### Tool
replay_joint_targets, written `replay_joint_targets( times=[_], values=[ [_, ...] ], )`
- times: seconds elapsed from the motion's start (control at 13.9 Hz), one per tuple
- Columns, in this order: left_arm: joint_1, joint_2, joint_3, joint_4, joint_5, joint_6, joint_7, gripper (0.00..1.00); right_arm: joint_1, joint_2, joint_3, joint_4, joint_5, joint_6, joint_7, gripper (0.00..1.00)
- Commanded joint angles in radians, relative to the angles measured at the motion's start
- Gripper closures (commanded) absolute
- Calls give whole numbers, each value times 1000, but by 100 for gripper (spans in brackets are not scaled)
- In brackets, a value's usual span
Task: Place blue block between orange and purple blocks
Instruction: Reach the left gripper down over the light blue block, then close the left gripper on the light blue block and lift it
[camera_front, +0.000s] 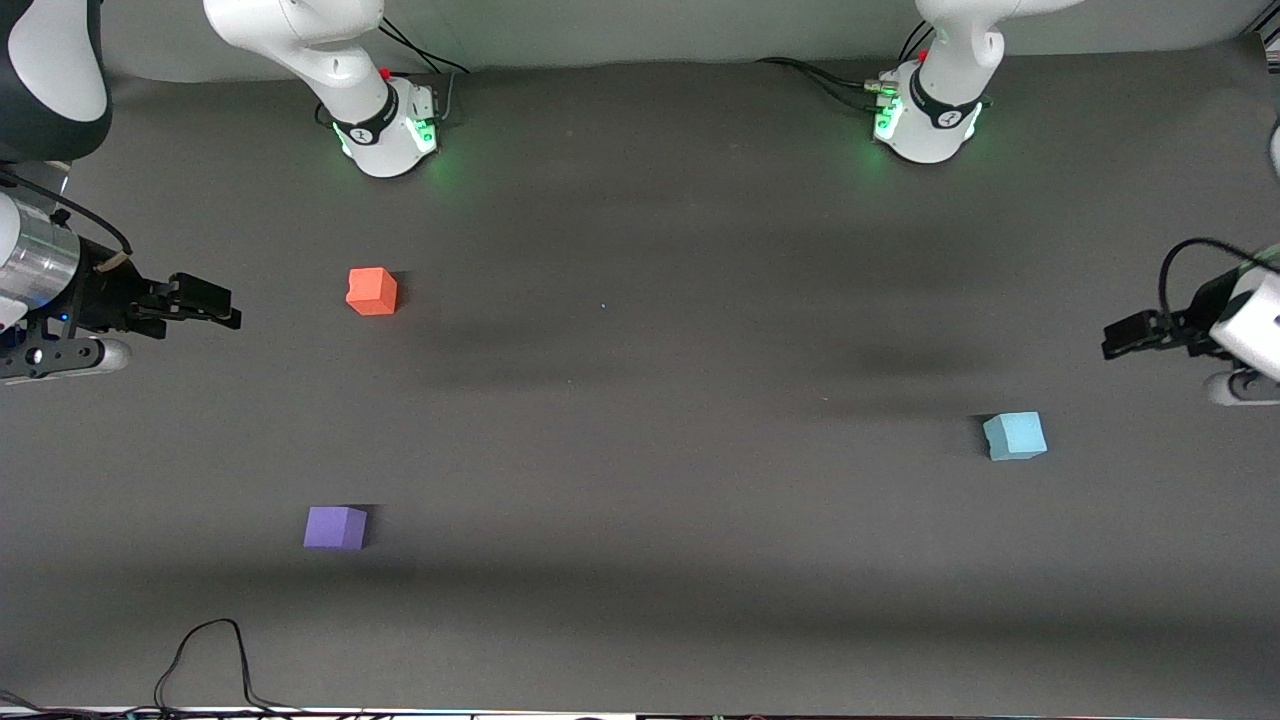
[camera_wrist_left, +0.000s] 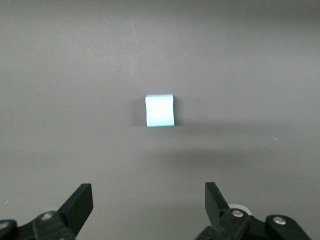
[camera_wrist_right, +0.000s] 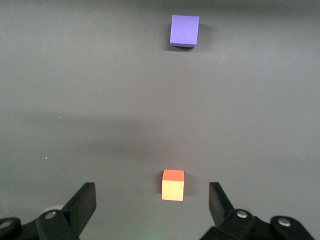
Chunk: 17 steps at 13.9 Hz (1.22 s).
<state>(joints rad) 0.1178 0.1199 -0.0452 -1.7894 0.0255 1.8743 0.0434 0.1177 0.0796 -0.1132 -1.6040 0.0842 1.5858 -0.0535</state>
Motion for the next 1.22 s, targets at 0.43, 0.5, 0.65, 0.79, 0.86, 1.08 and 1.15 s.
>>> replay_joint_targets(
  times=[0.43,0.5,0.65,0.79,0.86,1.08,1.15],
  values=[
    [3,200,-1,-186,17,367,9,0,8,-12,-6,-11,14,0,20,0],
    [17,220,-1,-186,17,394,9,0,8,-12,-6,-13,14,0,20,0],
    [17,270,-1,-186,17,448,9,0,8,-11,-6,-13,14,0,20,0],
    [17,317,-1,-185,17,503,7,0,8,-12,-6,-13,14,0,20,0],
    [17,339,-1,-186,16,526,3,0,8,-12,-6,-13,14,-1,20,0],
    [14,377,-2,-185,16,540,-2,0,7,-14,-8,-17,14,-1,18,0],
    [16,377,-2,-185,16,539,-2,0,7,-14,-8,-17,14,0,20,0]
  ],
)
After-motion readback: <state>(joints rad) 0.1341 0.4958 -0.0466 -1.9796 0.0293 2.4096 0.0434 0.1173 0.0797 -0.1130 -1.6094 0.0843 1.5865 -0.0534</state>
